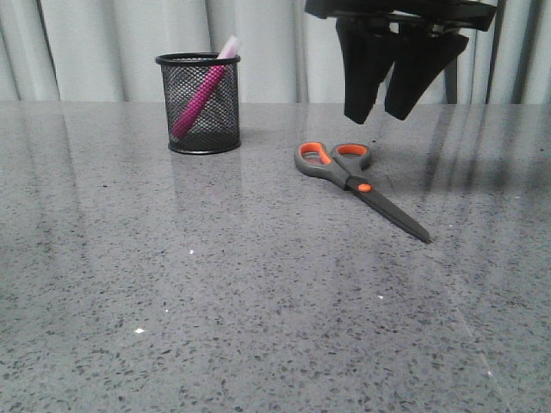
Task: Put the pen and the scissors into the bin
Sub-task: 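Move the right gripper down over the scissors handles, then close the right gripper on the scissors handles, then lift the scissors with the right gripper and carry them over the mesh cup, then lower the scissors blades-first into the mesh cup with the right gripper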
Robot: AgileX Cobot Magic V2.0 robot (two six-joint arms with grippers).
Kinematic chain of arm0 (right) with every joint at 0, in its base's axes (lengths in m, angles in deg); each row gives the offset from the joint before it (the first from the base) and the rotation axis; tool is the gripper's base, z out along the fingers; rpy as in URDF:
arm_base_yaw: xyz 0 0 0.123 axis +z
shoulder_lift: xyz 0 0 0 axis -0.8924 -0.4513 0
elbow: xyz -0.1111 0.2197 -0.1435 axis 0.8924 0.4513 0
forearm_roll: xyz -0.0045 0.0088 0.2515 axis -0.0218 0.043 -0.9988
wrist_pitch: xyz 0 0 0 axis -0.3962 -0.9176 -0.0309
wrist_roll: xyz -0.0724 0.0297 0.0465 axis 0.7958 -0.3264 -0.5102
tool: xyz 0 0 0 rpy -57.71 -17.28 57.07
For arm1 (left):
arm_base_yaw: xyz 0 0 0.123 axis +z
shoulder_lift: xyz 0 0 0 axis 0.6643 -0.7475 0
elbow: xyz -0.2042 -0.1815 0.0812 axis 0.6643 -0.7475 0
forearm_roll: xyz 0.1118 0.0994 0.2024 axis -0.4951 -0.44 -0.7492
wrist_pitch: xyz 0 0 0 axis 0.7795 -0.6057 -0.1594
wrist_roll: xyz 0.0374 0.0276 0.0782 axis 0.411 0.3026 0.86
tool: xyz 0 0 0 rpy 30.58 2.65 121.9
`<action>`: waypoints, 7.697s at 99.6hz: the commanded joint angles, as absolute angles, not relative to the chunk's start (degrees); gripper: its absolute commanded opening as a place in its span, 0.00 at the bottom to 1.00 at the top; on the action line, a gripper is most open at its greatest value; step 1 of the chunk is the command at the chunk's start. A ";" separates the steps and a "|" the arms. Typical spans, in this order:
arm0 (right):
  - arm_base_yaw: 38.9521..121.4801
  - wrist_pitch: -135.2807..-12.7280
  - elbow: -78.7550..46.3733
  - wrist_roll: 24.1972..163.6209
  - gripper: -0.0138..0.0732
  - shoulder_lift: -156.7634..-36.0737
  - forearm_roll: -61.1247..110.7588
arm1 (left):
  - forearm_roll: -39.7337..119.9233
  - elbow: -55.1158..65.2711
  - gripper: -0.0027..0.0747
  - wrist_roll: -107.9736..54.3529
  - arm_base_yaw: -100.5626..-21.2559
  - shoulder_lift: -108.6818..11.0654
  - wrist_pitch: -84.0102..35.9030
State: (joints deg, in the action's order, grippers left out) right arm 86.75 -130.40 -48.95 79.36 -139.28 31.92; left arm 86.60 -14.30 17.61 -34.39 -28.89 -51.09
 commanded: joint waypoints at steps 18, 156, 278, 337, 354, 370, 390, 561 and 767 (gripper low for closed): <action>86.74 -128.23 -51.01 78.52 0.52 -137.95 30.75 | 89.98 -12.81 0.01 17.42 -34.72 -28.87 -49.82; 88.41 -125.46 -51.01 76.59 0.55 -146.35 34.26 | 89.87 -12.81 0.01 17.42 -34.72 -28.97 -49.82; 88.41 -128.40 -51.01 76.59 0.07 -146.35 35.58 | 89.87 -12.81 0.01 17.42 -34.72 -28.97 -49.82; 91.33 -104.83 -49.08 76.93 0.07 -130.73 29.73 | 89.87 -12.81 0.01 17.42 -34.72 -28.97 -49.69; 94.11 -89.98 -44.73 76.93 0.07 -127.98 29.73 | 89.87 -12.81 0.01 17.42 -34.72 -28.97 -49.69; 96.54 -70.35 -36.74 76.93 0.07 -125.82 29.58 | 89.87 -12.81 0.01 17.42 -34.72 -28.97 -49.69; 98.24 -43.92 -29.19 76.93 0.07 -124.75 27.67 | 89.87 -12.81 0.01 17.42 -34.72 -28.97 -49.69; 99.20 -13.27 -31.10 77.02 0.07 -142.56 27.88 | 89.87 -12.81 0.01 17.42 -34.72 -30.24 -49.69; 98.99 -20.88 -30.88 77.02 0.07 -146.36 27.88 | 89.77 -12.81 0.01 17.42 -34.72 -30.24 -49.80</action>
